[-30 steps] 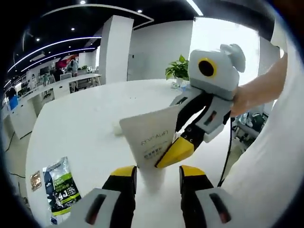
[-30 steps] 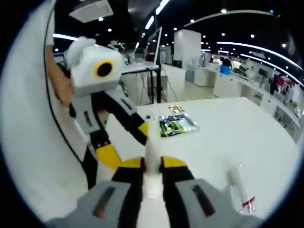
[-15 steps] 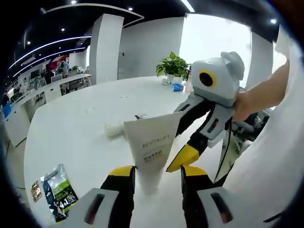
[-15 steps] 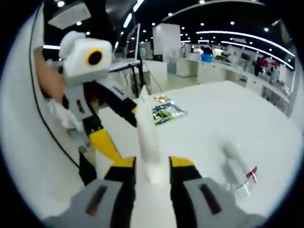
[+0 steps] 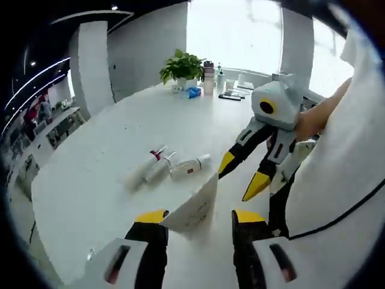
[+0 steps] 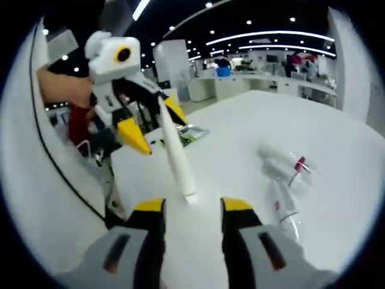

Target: Arrange the skincare products in the storage area until every visible bottle or jar stands upright without overlapping.

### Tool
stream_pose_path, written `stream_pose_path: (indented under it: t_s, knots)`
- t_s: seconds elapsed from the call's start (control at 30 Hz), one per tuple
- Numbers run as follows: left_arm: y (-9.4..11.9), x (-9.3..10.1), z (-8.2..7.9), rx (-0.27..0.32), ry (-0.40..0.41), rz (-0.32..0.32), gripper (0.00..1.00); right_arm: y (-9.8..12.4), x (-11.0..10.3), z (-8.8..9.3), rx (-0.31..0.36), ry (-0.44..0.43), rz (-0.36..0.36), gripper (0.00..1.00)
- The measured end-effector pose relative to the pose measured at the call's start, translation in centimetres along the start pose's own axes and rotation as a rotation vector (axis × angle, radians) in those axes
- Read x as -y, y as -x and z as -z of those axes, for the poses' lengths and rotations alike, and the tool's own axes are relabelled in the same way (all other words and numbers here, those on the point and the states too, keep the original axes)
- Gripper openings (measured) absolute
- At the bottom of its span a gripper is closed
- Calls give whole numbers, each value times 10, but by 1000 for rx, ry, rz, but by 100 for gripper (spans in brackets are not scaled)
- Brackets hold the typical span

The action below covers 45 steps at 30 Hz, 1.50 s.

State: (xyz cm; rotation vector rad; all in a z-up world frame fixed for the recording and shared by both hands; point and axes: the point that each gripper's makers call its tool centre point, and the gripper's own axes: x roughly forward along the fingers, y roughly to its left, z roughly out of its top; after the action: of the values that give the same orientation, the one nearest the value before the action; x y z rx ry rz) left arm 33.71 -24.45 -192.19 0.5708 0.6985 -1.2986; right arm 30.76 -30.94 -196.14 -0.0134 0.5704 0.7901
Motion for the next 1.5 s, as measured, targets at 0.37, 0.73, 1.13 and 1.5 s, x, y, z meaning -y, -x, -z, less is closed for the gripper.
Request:
stream_pose_path:
  t_s: [0.37, 0.73, 1.13, 1.5]
  knots:
    - [-4, -11, -8, -211, -267, 37, 37, 21, 5, 13, 58, -109, 63, 34]
    - [-8, -10, -9, -336, -548, 67, 35, 27, 13, 16, 78, -145, 93, 34]
    - [-14, 2, 0, -488, -770, 185, 17, 29, 10, 19, 67, -119, 92, 34]
    - [-21, 11, 8, -498, -632, 227, 11, 34, 8, 24, 61, -134, 94, 33]
